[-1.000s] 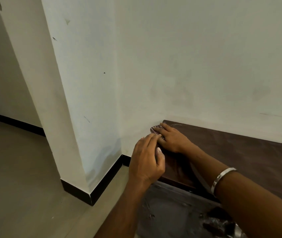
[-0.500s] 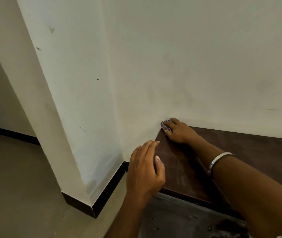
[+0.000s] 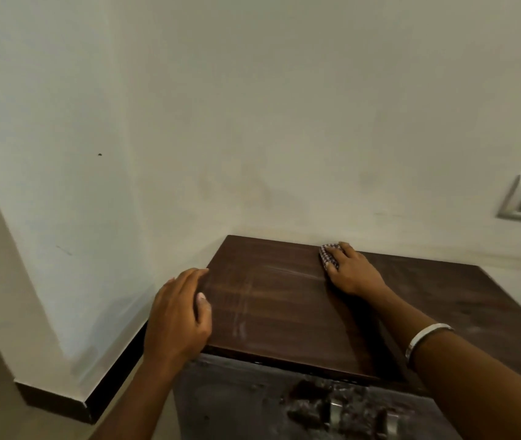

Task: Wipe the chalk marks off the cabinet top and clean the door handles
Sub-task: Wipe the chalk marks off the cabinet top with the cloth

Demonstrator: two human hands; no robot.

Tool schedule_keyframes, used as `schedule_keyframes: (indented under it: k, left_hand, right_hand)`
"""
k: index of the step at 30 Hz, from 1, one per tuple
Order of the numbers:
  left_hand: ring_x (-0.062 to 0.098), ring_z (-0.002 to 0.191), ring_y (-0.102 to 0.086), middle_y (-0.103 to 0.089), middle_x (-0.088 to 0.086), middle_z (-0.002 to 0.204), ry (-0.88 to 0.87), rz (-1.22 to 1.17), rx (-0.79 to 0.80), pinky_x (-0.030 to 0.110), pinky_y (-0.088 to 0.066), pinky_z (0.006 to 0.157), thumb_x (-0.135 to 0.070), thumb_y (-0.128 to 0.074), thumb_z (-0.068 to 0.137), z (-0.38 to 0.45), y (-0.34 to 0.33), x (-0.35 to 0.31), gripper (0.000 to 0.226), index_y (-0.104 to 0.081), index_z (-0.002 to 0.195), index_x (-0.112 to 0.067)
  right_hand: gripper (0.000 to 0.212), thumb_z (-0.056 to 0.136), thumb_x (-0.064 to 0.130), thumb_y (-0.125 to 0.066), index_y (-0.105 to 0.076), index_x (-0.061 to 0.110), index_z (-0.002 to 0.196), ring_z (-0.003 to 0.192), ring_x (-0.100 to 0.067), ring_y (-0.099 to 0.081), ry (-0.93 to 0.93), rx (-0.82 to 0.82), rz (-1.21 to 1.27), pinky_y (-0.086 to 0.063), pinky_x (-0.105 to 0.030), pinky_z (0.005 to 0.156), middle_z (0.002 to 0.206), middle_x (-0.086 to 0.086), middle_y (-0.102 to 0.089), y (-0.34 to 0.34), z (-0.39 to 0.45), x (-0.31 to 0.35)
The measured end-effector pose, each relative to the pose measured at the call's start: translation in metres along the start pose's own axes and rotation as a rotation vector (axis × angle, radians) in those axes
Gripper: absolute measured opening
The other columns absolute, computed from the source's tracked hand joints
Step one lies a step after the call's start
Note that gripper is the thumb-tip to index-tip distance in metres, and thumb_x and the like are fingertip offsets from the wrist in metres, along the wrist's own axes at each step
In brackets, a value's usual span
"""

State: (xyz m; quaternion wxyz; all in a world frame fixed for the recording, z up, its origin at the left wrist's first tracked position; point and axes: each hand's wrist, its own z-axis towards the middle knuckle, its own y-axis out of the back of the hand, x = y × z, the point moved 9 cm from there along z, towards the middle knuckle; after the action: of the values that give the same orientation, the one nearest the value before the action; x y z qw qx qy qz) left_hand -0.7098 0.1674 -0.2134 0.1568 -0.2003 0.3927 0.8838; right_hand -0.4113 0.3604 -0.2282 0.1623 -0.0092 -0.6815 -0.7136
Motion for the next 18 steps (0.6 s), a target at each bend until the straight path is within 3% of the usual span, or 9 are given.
schedule_keyframes:
  k: [8,18]
  left_hand:
    - [0.026,0.108,-0.057,-0.061,0.005,0.123,0.048,0.037,0.054,0.045,-0.046,0.096,-0.033,-0.032,0.086,0.0,-0.002,0.0,0.048,-0.055,0.124,-0.016]
    - [0.033,0.105,-0.059,-0.062,0.012,0.12,0.071,0.077,0.101,0.051,-0.046,0.096,-0.029,-0.034,0.085,0.0,-0.005,-0.001,0.048,-0.057,0.122,-0.009]
  right_hand:
    - [0.057,0.101,0.048,-0.028,-0.019,0.028,0.155,0.149,-0.028,-0.014,-0.219,-0.03,-0.031,-0.016,-0.042,0.121,0.164,-0.003,-0.007,0.035,-0.07,-0.13]
    - [0.056,0.101,0.046,-0.031,-0.024,0.028,0.153,0.147,-0.028,-0.022,-0.411,-0.13,-0.022,-0.02,-0.042,0.119,0.163,-0.003,-0.012,0.064,-0.139,-0.212]
